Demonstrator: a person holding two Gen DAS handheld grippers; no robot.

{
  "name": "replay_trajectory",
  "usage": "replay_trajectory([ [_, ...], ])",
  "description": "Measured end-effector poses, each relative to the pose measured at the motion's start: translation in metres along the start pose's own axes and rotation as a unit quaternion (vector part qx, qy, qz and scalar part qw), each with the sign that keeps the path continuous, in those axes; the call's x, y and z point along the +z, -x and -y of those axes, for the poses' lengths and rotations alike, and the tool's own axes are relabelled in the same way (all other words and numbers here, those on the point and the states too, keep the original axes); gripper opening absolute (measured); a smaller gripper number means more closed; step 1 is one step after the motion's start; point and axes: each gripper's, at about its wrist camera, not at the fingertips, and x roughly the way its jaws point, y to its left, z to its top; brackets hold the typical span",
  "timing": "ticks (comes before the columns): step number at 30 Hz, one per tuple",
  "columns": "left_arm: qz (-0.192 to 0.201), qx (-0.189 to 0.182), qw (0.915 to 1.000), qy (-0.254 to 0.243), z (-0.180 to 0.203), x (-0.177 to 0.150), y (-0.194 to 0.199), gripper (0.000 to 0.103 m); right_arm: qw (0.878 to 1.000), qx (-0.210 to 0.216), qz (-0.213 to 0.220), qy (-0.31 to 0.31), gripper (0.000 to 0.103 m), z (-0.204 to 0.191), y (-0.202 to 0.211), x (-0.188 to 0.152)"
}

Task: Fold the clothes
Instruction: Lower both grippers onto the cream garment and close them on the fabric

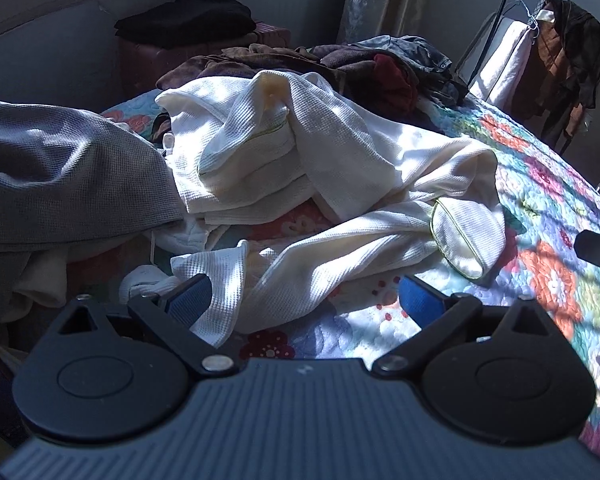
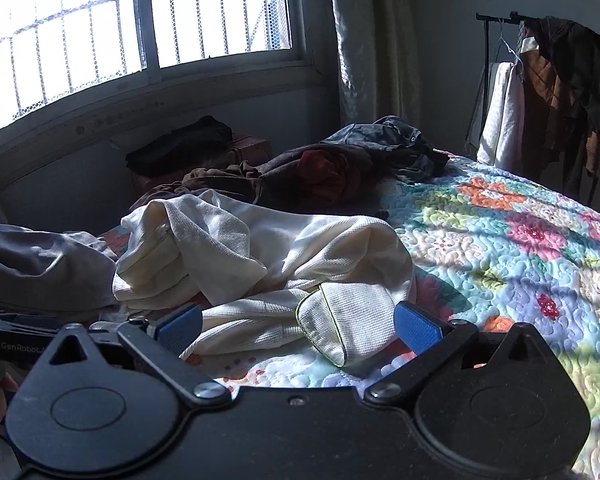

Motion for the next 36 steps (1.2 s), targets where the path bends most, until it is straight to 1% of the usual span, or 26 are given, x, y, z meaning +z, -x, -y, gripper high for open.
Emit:
replay_trajectory([
  [2,-0.005,-0.001,1.0,-0.005,-0.004,0.008,-0.018,0.087,1.0,0.007,-0.002,-0.005,0.103,0.005,-0.02,0.0],
  [4,0.004,0.005,0.9998,-0.018,-0.005,0.016,-0.033,0.087,1.0,0.008,-0.002,-0.005,0.103,0.012,-0.043,0.001],
  [6,0.021,0.016,0.9991,-0.032,-0.006,0.025,-0.046,0.087,1.0,0.004,-0.002,0.005,0.103,0.019,-0.066,0.0],
  [8,0.035,0.03,0.9982,-0.039,-0.009,0.036,-0.06,0.087,1.0,-0.008,-0.013,0.009,0.103,0.026,-0.087,0.0],
  [9,0.042,0.037,0.9975,-0.042,-0.01,0.041,-0.067,0.087,1.0,-0.009,-0.021,0.004,0.103,0.031,-0.098,0.0],
  [11,0.053,0.039,0.9963,-0.056,-0.012,0.053,-0.083,0.087,1.0,-0.003,-0.03,-0.009,0.103,0.044,-0.115,0.003],
  [15,0.046,0.042,0.9925,-0.105,-0.008,0.069,-0.116,0.088,0.999,-0.004,-0.029,-0.017,0.103,0.064,-0.144,0.009],
  [20,0.039,0.043,0.988,-0.143,-0.004,0.074,-0.142,0.088,1.0,-0.001,-0.022,-0.019,0.103,0.076,-0.176,0.016],
  [25,0.039,0.029,0.988,-0.147,-0.009,0.08,-0.155,0.088,0.999,-0.005,-0.042,-0.028,0.103,0.085,-0.207,0.017],
  [28,0.032,0.023,0.9896,-0.139,-0.014,0.084,-0.164,0.088,0.998,-0.012,-0.043,-0.037,0.103,0.093,-0.22,0.015],
  [30,0.029,0.018,0.9908,-0.131,-0.016,0.087,-0.17,0.088,0.997,-0.002,-0.052,-0.055,0.103,0.101,-0.235,0.015],
  [33,0.027,0.016,0.9902,-0.136,-0.017,0.09,-0.173,0.088,0.995,0.006,-0.063,-0.081,0.103,0.108,-0.257,0.015],
  [35,0.028,0.012,0.9912,-0.129,-0.019,0.09,-0.175,0.088,0.992,0.023,-0.07,-0.103,0.101,0.111,-0.266,0.01],
  [36,0.032,0.012,0.9916,-0.125,-0.019,0.09,-0.175,0.088,0.991,0.026,-0.074,-0.104,0.099,0.11,-0.269,0.008],
])
